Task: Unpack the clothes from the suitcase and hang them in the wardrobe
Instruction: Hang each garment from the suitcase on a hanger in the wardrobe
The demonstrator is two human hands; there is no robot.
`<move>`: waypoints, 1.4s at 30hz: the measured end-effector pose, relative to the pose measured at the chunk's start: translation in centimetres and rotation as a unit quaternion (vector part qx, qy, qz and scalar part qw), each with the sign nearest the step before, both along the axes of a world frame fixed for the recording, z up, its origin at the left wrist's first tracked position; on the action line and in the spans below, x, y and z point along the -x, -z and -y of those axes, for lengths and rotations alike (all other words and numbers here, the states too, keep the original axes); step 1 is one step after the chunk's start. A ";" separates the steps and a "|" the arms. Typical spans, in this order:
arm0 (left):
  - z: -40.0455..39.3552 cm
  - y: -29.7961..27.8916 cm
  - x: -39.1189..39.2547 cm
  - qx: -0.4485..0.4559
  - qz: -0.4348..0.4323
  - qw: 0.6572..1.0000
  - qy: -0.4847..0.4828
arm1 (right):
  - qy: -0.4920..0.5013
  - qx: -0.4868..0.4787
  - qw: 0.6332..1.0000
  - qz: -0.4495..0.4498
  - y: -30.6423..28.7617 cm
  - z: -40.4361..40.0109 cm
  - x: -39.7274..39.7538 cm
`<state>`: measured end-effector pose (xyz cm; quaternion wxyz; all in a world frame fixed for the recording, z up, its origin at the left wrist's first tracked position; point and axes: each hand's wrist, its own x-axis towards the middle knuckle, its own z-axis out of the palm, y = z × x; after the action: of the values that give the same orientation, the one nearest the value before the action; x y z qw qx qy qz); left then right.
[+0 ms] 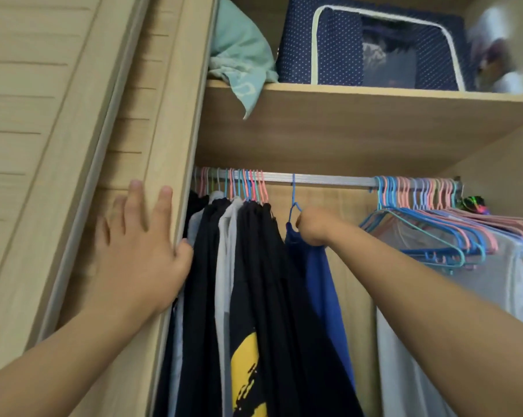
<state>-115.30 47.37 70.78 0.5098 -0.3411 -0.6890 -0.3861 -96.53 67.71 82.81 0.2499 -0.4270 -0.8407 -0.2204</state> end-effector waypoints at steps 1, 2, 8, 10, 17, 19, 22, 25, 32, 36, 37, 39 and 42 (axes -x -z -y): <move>-0.1 -0.4 -0.4 -0.001 0.007 1.000 -0.007 | -0.027 -0.004 1.000 -0.013 -0.3 0.7 1.1; -0.3 -0.9 -0.9 -0.003 0.015 1.000 -0.014 | -0.061 -0.009 0.997 -0.037 -0.6 1.8 2.1; -1.9 -2.8 -2.1 -0.113 -0.005 0.993 0.041 | -0.309 0.161 0.906 -0.240 1.1 4.2 1.4; -2.3 -2.3 -1.6 -0.120 -0.038 0.992 0.027 | -0.191 0.002 0.945 -0.267 1.9 2.2 -2.9; -2.4 -2.2 -1.6 -0.104 -0.063 0.993 -0.001 | 0.355 -0.232 0.905 0.027 3.9 -5.9 -15.3; -2.4 -2.2 -1.5 -0.103 -0.064 0.993 -0.006 | 0.347 -0.252 0.902 0.040 4.0 -6.5 -15.8; -2.5 -2.2 -1.4 -0.105 -0.065 0.992 -0.012 | 0.312 -0.243 0.918 -0.016 3.4 -6.5 -15.9; -2.6 -2.1 -1.4 -0.103 -0.058 0.993 -0.015 | 0.218 -0.190 0.950 -0.118 2.1 -6.0 -15.1; -2.3 -1.9 -1.8 -0.105 -0.084 0.991 -0.024 | 0.142 -0.159 0.952 -0.218 1.4 -5.0 -13.5; -2.4 -1.2 -4.7 -0.074 -0.129 0.988 0.041 | 0.100 -0.196 0.948 -0.230 4.7 -4.7 -16.1; -2.9 -1.0 -6.4 -0.064 -0.120 0.986 0.096 | 0.087 -0.190 0.949 -0.237 6.1 -4.4 -17.4; -4.2 0.3 -11.6 -0.016 -0.060 0.963 0.263 | 0.063 -0.163 0.953 -0.246 9.9 -2.8 -21.0; -6.6 4.5 -20.3 0.055 -0.020 0.897 0.439 | 0.019 -0.122 0.959 -0.256 17.9 2.3 -29.4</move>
<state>-95.03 54.00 66.27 0.2827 -0.6438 -0.4794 -0.5252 -67.08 65.40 64.95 0.5029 -0.4509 -0.7072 -0.2091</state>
